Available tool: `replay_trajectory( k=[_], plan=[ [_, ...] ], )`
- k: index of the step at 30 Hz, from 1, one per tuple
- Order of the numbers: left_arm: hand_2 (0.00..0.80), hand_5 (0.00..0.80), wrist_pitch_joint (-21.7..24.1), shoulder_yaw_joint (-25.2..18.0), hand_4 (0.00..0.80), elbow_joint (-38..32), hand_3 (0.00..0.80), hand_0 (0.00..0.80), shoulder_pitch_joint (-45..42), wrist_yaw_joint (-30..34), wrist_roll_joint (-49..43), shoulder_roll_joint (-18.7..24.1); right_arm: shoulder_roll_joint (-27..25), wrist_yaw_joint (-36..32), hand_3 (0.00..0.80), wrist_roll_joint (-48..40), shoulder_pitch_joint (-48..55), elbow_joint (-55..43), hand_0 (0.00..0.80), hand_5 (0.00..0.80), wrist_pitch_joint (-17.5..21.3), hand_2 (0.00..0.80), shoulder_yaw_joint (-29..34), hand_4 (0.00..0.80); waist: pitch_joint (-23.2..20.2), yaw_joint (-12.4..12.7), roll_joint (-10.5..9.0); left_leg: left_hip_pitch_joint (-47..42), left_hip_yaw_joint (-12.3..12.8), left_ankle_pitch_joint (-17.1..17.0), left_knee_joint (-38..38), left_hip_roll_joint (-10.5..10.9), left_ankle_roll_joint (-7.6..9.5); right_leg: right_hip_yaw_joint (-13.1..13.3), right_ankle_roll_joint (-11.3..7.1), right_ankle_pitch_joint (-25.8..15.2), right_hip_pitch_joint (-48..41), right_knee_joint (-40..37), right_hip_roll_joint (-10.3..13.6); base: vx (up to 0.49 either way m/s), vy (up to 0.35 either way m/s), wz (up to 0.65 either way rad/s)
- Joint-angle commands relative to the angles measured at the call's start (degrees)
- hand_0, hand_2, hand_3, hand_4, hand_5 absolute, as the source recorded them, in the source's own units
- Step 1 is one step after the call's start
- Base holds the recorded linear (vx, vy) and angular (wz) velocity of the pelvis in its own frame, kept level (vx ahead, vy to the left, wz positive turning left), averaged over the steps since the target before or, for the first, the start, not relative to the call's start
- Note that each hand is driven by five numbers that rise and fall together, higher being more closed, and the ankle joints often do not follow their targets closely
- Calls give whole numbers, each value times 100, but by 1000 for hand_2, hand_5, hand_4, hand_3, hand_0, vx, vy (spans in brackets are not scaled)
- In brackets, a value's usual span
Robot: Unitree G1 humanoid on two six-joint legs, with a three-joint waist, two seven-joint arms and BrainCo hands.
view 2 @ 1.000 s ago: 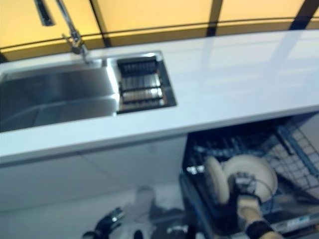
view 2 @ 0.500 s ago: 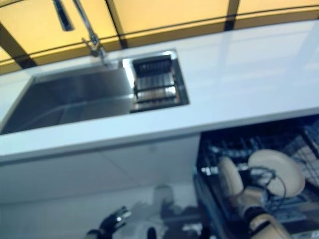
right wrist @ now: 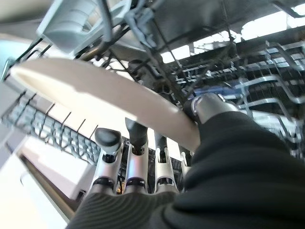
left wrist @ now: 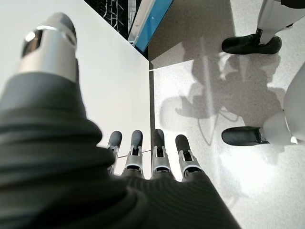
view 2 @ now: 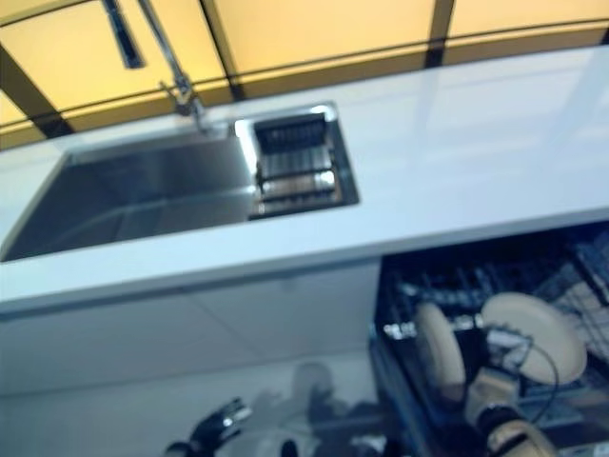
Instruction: Take plates into dishwasher
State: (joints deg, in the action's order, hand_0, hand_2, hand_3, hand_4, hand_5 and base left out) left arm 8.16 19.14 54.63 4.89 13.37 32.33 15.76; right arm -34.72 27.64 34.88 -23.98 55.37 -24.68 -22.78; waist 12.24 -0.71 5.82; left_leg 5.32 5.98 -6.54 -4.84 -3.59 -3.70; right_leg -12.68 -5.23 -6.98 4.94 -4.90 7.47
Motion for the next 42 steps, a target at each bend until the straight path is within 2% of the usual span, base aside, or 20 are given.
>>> replay_trajectory(
  k=[1, 5, 10, 16, 19, 28, 36, 42],
  plan=[
    [0, 0, 118, -54, 0, 100, 0, 0, 200, -34, 86, 144, -104, -106, 800, -565, 257, -436, 800, 800, 395, 800, 91, 800, 68, -62, -463, -106, 195, 336, -16, 382, 321, 375, -206, -45, -2, 128, -107, 0, 0, 0],
    [0, 0, 139, -163, 0, 95, 0, 0, 121, -45, 64, 161, -269, -236, 800, -822, 519, -989, 800, 800, 471, 800, 309, 800, 49, -142, -539, -152, 250, 358, -16, 358, 320, 434, -203, -37, -20, 137, -139, 15, 4, -3],
    [0, 0, 100, -340, 0, 68, 0, 0, 1, -104, -35, 147, -448, -753, 800, -1535, 837, -1787, 800, 800, 820, 800, 753, 800, 5, -237, -672, -251, 330, 390, -16, 319, 323, 499, -198, -23, -96, 142, -175, 25, 1, -6],
    [0, 0, 50, -593, 0, 50, 0, 0, -168, -140, -175, 118, -446, -1404, 800, -2663, 1243, -2340, 800, 800, 1268, 800, 1389, 800, -82, -309, -804, -346, 409, 397, -16, 266, 320, 533, -164, 35, -178, 189, -219, 38, -3, -8],
    [0, 0, 63, -643, 0, 78, 0, 0, -206, -155, -217, 99, -416, -1595, 800, -2897, 1355, -2480, 800, 800, 1338, 800, 1592, 800, -112, -331, -852, -381, 438, 407, -16, 251, 322, 544, -156, 42, -206, 186, -239, 21, -9, -4],
    [0, 0, 174, -759, 0, 234, 0, 0, -322, -162, -288, 51, -484, -1904, 800, -2893, 1425, -2855, 800, 800, 1292, 800, 1986, 800, -207, -376, -959, -469, 531, 427, -16, 205, 314, 560, -151, 51, -291, 156, -288, 28, -10, -8],
    [0, 0, 176, -806, 0, 258, 0, 0, -336, -147, -315, 56, -581, -2104, 800, -3020, 1251, -2978, 800, 800, 1263, 800, 2106, 800, -203, -344, -994, -482, 549, 431, -16, 190, 314, 539, -136, 58, -330, 136, -307, 0, 0, 0],
    [0, 0, 170, -823, 0, 286, 0, 0, -314, -143, -295, 72, -701, -2258, 800, -2735, 1099, -3039, 800, 800, 1219, 800, 2108, 800, -204, -321, -1018, -478, 549, 431, -16, 177, 306, 510, -133, 73, -339, 137, -311, 0, 0, 0]
  ],
)
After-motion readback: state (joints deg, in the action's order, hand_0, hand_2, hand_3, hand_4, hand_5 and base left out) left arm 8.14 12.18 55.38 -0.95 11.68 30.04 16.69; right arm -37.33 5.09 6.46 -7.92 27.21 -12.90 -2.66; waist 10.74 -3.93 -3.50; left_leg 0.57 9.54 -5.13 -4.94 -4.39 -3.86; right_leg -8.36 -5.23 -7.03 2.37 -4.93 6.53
